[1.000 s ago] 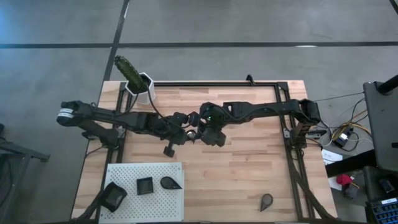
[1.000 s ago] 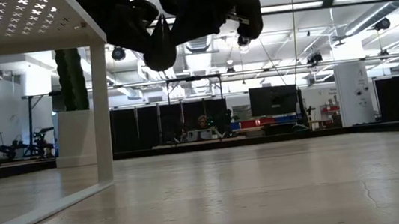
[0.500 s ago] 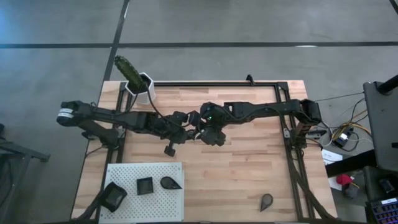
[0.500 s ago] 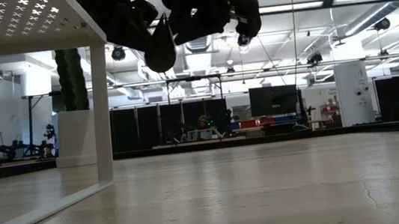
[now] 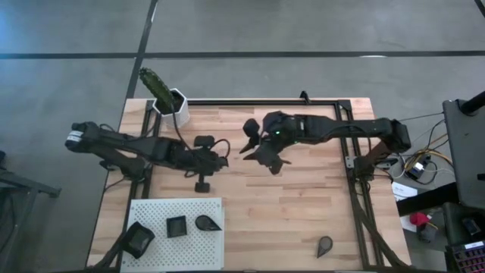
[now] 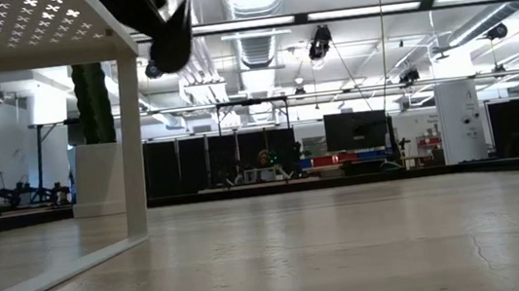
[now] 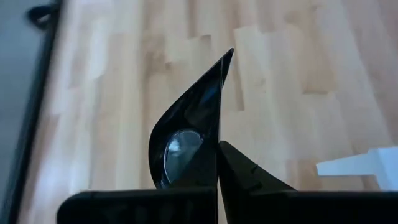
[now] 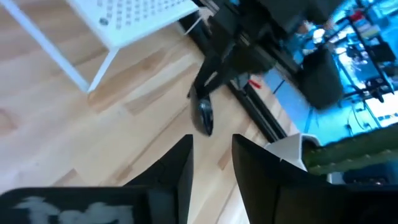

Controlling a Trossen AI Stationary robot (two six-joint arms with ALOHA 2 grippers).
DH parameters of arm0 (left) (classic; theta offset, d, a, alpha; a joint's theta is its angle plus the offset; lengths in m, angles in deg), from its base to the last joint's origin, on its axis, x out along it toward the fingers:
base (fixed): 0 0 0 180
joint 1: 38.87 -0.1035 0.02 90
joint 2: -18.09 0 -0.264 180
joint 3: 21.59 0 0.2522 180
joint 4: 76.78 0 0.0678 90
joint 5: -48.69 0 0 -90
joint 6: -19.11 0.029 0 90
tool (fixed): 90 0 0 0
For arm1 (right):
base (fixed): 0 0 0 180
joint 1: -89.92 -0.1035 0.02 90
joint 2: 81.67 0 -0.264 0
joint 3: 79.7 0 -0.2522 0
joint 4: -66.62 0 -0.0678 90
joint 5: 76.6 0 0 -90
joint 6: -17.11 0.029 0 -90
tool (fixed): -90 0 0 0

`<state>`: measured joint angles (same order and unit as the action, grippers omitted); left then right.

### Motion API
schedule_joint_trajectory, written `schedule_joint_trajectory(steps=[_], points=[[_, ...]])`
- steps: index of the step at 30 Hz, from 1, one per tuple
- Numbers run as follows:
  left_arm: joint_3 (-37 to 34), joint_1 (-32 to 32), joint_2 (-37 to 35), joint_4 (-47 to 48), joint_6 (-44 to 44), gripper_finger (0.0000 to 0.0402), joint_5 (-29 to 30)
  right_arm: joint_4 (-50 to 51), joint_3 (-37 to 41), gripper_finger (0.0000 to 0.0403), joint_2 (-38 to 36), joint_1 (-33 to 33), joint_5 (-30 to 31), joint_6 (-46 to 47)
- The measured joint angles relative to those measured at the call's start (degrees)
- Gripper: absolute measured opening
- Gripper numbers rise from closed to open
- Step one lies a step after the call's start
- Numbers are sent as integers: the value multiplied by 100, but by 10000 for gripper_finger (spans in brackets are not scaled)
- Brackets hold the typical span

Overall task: Pick & Place Mini shaped plates
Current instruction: Stack the drop shaped plate on top of the other drop shaped plate on the shelf

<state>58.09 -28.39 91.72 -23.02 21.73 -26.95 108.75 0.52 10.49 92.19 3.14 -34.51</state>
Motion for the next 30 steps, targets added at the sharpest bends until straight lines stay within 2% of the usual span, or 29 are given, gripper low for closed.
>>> schedule_joint_trajectory(steps=[3,10,20,26,30], points=[[340,409,4,543,-758,0,552,18,2,101,-200,0,-2,224],[745,1421,7,1070,-2302,0,1146,16,4,91,-483,0,-4,674],[789,2533,15,1090,-4033,0,1233,17,7,77,-579,0,-10,1143],[905,2873,16,1071,-5033,0,1212,17,9,70,-579,0,-15,1253],[918,3058,17,824,-5470,0,960,17,9,68,-579,0,-22,1337]])
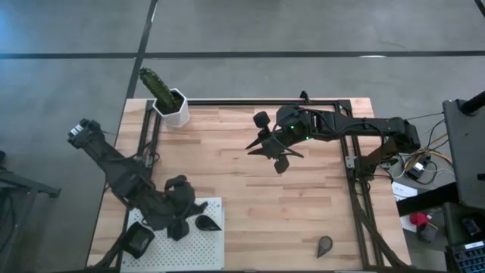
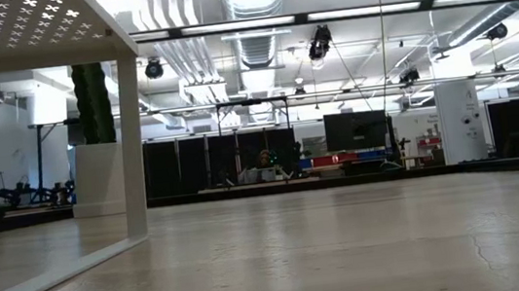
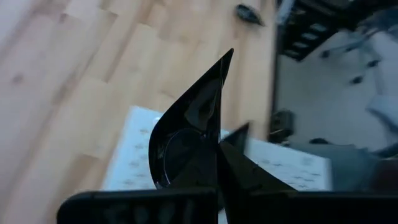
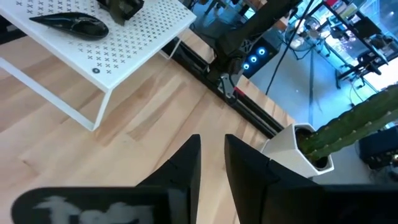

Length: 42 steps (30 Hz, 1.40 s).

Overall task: Pick & Place Mini shaped plates
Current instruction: Stack the drop shaped plate on top of the other drop shaped plate on the shelf

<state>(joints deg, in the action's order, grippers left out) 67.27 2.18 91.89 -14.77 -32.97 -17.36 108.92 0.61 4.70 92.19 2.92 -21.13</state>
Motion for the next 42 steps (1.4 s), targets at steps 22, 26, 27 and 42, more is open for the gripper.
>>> schedule_joint_trajectory(steps=[22,26,27,42], points=[[-25,187,422,-238,-689,0,-716,-17,0,68,0,0,2,37],[-36,187,446,-237,-675,0,-716,-15,0,63,0,1,2,37],[-36,187,446,-244,-675,0,-716,-15,0,63,0,2,2,37],[-282,141,446,-368,-787,0,-769,-19,0,77,0,2,4,35]])
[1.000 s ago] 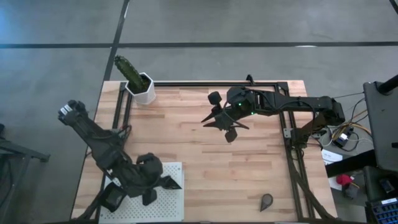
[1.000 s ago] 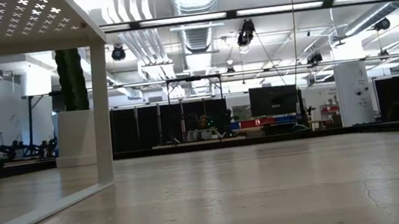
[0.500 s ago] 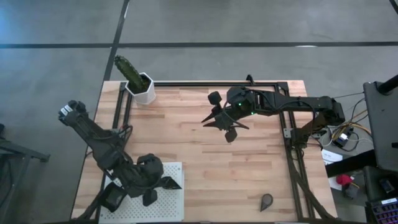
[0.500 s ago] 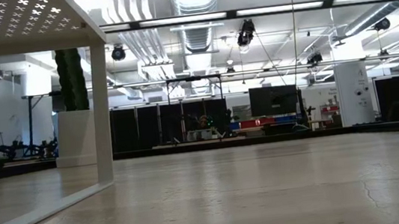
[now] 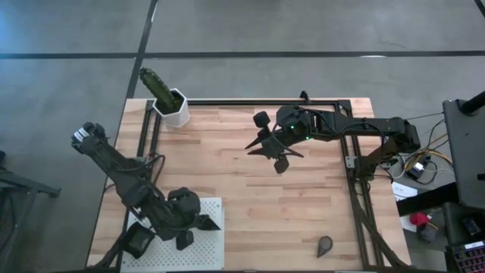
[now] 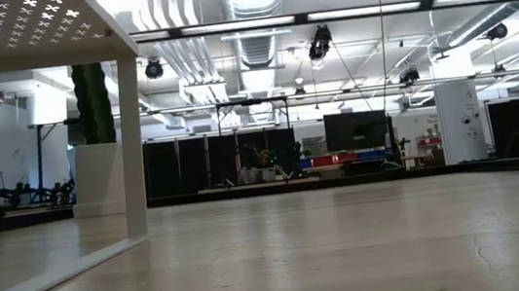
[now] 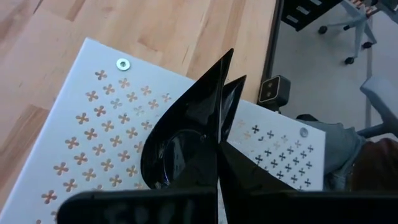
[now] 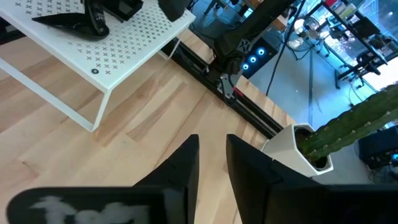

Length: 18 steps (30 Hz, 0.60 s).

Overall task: Pick & Place Mini shaped plates
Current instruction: Stack the drop shaped plate on top of the other drop shaped plate on the shelf

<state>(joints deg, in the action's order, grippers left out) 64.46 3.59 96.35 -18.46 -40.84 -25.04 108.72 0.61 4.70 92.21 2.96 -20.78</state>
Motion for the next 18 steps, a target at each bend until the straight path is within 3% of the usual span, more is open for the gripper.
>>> schedule_joint_trajectory(steps=[18], points=[[-36,-11,-7,437,348,12,-103,-9,0,69,2,-1,2,4]])
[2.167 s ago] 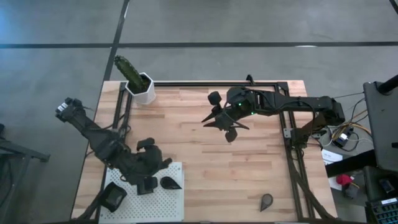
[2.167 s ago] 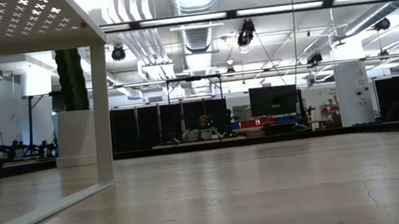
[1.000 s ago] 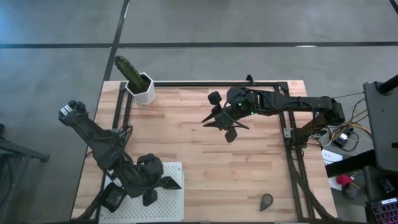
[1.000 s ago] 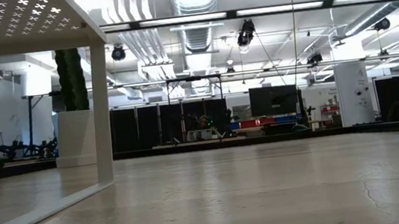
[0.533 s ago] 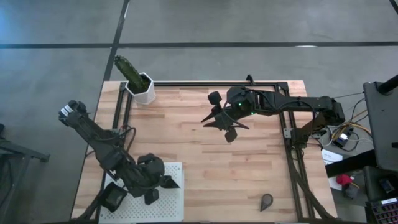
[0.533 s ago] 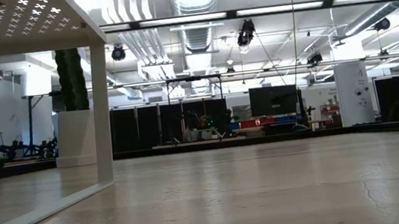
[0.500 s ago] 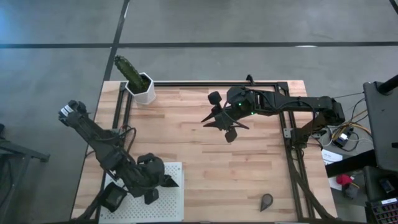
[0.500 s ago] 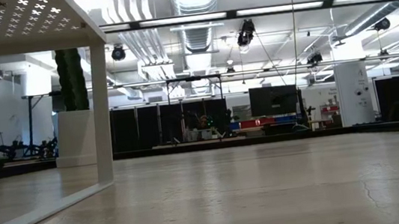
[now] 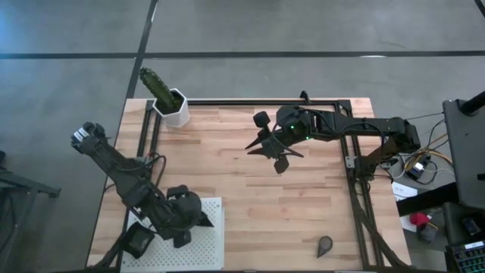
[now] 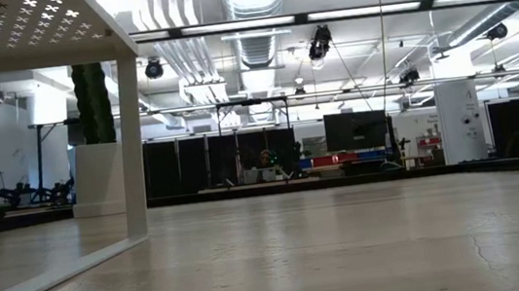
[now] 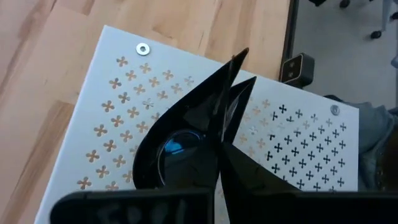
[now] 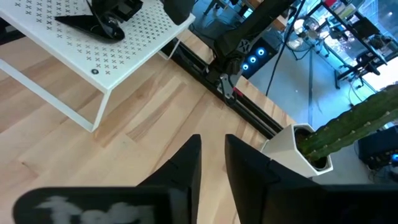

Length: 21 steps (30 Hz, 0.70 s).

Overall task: Pick & Place Mini shaped plates
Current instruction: Stack the drop shaped plate on top of the other drop shaped plate on the shelf

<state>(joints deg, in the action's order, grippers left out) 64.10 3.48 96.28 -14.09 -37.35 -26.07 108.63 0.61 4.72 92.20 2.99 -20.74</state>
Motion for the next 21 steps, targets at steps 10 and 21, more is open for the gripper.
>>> schedule_joint_trajectory(steps=[10,21], points=[[-2,0,0,3,242,61,-26,-2,0,71,2,1,-1,-11],[43,-9,-113,5,316,103,-24,0,0,61,2,1,-2,-28]])
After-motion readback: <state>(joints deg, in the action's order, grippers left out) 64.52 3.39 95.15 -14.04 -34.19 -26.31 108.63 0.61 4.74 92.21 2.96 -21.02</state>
